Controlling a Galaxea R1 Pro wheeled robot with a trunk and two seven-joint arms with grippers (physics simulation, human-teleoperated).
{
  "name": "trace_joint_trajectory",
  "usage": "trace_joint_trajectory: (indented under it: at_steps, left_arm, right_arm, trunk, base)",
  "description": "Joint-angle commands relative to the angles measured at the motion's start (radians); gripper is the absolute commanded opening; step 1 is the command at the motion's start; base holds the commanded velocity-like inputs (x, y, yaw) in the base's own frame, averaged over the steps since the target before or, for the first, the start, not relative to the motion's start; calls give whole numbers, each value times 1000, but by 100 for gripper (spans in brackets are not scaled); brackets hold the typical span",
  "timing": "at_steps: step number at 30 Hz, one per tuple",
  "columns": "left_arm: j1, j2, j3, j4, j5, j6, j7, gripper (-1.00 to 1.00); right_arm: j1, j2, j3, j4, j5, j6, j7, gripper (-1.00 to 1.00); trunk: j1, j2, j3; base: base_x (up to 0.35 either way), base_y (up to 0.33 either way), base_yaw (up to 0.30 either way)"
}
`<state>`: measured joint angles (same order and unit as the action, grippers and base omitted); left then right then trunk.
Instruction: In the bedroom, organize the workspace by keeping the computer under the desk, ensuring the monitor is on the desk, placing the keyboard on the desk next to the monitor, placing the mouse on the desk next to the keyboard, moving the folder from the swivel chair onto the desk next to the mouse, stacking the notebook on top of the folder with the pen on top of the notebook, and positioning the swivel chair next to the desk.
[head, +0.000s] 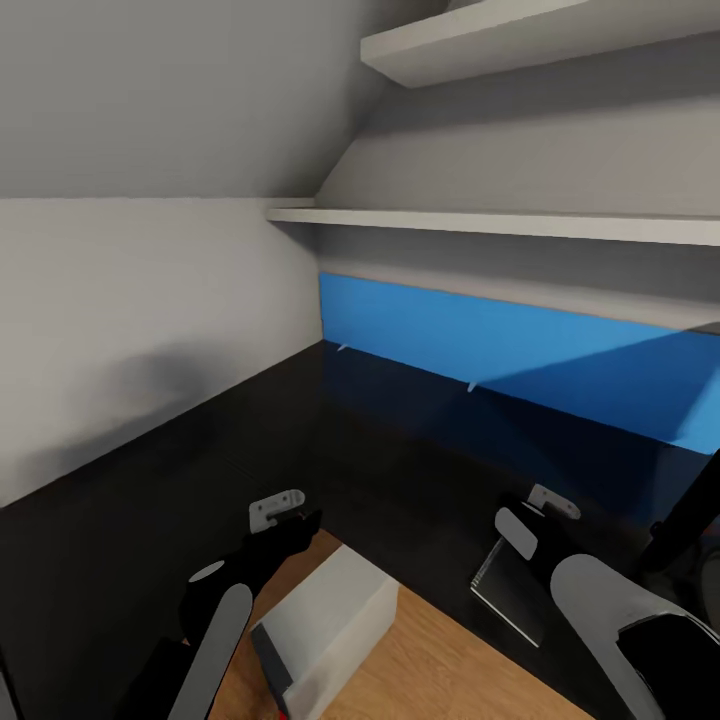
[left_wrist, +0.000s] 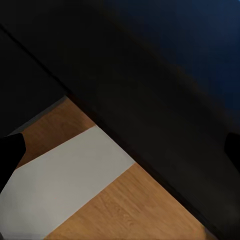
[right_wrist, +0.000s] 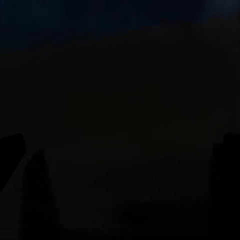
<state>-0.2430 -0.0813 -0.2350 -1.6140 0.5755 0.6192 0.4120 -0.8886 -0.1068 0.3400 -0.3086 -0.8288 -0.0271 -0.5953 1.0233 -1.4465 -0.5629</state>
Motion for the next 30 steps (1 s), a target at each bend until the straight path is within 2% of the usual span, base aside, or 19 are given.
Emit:
trace_joint_trajectory:
  at_steps: [1,12,30]
  left_arm:
    - [-1,0,-1,-1,11,2,10,100]
    - [-1,0,-1,0,11,2,10,100]
    - [-1,0,-1,0,11,3,10,100]
  right_arm:
    - [0,-1,-6,8,-43,-2,-5,100]
    - [0,-1,-6,8,-43,-2,-5,100]
    - [0,-1,-6,8,-41,-2,-5,100]
  trunk:
    - [0,0,-1]
    - [0,0,-1]
    - [0,0,-1]
  base:
    - [-6,4,0]
    - [-55,92,0]
    - [-30,30,0]
